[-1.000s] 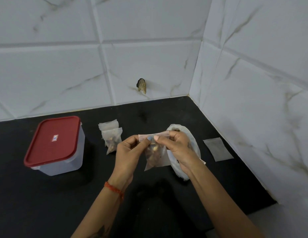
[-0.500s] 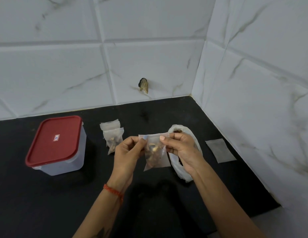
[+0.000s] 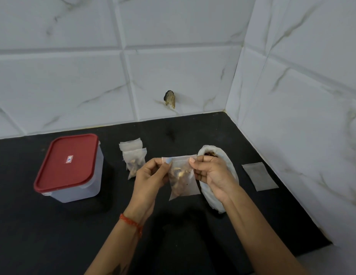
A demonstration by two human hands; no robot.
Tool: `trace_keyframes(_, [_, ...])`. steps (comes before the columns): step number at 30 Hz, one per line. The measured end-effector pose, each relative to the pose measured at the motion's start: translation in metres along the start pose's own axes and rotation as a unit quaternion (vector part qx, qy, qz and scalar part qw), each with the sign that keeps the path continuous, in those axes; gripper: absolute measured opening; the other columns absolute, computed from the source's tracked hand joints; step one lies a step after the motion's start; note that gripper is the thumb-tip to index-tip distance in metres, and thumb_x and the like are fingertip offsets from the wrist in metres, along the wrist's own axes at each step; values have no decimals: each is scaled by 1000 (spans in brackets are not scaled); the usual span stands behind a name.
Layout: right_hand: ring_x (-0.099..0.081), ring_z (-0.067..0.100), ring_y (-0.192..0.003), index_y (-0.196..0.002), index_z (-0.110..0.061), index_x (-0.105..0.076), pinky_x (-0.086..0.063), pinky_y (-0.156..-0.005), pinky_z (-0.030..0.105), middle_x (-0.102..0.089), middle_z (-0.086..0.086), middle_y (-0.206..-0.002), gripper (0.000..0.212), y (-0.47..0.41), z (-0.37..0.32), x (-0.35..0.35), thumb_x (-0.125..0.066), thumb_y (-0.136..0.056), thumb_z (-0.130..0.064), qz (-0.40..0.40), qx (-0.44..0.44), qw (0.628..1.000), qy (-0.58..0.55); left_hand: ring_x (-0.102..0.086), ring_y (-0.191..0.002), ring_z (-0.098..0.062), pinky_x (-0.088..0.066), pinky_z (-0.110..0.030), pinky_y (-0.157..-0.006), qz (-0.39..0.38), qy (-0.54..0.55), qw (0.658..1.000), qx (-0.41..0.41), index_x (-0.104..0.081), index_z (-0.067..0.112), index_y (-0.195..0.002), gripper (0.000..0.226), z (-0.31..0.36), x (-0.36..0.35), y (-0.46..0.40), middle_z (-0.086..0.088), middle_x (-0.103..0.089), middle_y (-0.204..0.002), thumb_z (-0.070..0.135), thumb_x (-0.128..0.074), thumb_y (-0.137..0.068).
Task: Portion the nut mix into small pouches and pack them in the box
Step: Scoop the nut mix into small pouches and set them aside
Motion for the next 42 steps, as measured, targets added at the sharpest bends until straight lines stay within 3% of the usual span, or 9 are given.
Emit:
trace_keyframes(4, [-64,18,-83,-81,-13,-72,-51,-80,29,-70,7,-83,8,-1,2,-8,-66,-86,-15,-17,4,1000,26,-64,-85,-23,-53,-42,-83,5,-39,999,10,-63,5,-90,14,-4,1,-2,-11,-67,-86,17,-64,-83])
trace_keyframes(7, [-64,20,-87,-90,-11,-71,-52,-86,35,-70,10,-89,12,-2,2,-14,-67,-85,-21,-33,9,998,61,-67,-82,-18,-55,-35,-79,25,-66,997,9,-67,6,-88,8,-4,7,-4,-10,-70,-86,11,-61,-88])
trace_keyframes(14, [-67,16,-86,-86,-12,-72,-52,-86,32,-72,4,-83,7,-11,7,-22,-66,-86,-15,-16,10,995,99,-68,-83,-19,-56,-31,-79,35,-68,997,31,-69,5,-91,10,-10,17,-9,-10,-72,-85,8,-59,-89])
trace_keyframes(18, [-65,21,-87,-86,-11,-73,-53,-87,38,-71,15,-92,8,-19,12,-20,-69,-84,-18,5,17,996,82,-70,-90,-17,-57,-28,-78,24,-34,997,63,-69,5,-93,16,-16,30,-12,-8,-73,-92,14,-56,-92])
trace_keyframes(22, [-67,16,-81,-85,-12,-73,-56,-75,29,-72,8,-86,6,-32,28,-23,-69,-85,-17,17,1,997,75,-70,-87,-14,-57,-25,-75,66,-40,995,64,-70,7,-91,14,-25,52,-16,-5,-73,-90,11,-57,-92])
trace_keyframes(28, [-65,18,-71,-82,-4,-70,-55,-60,25,-68,12,-81,9,-55,81,-40,-68,-86,-12,30,-44,994,92,-70,-92,-25,-57,-40,-85,162,-96,975,115,-73,12,-87,11,-74,100,-24,-11,-73,-94,15,-63,-90])
trace_keyframes(32, [-64,14,-69,-75,-12,-68,-53,-57,22,-67,4,-76,12,-73,99,-58,-67,-87,-12,25,-43,991,128,-70,-86,-23,-58,-40,-81,222,-158,958,89,-72,19,-82,9,-79,132,-25,-5,-72,-85,19,-65,-88])
trace_keyframes(38, [-70,22,-80,-81,-21,-71,-59,-77,42,-72,5,-84,14,-111,85,-83,-64,-89,-12,33,33,975,219,-65,-76,-14,-56,-28,-72,295,-259,920,0,-55,23,-79,17,-40,154,-47,1,-65,-81,15,-68,-85])
trace_keyframes(42, [-68,16,-79,-86,-15,-68,-58,-78,37,-69,1,-82,4,-128,79,-89,-65,-87,-12,60,70,961,261,-62,-68,-10,-50,-21,-64,302,-280,911,-24,-56,16,-83,12,-35,157,-63,3,-63,-75,16,-68,-86])
Point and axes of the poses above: each hand's wrist, its own y-axis away from the middle knuckle, its own x-axis out of the back of the hand, z = x × y, the point moved 10 cm from there along -y, towards the middle knuckle
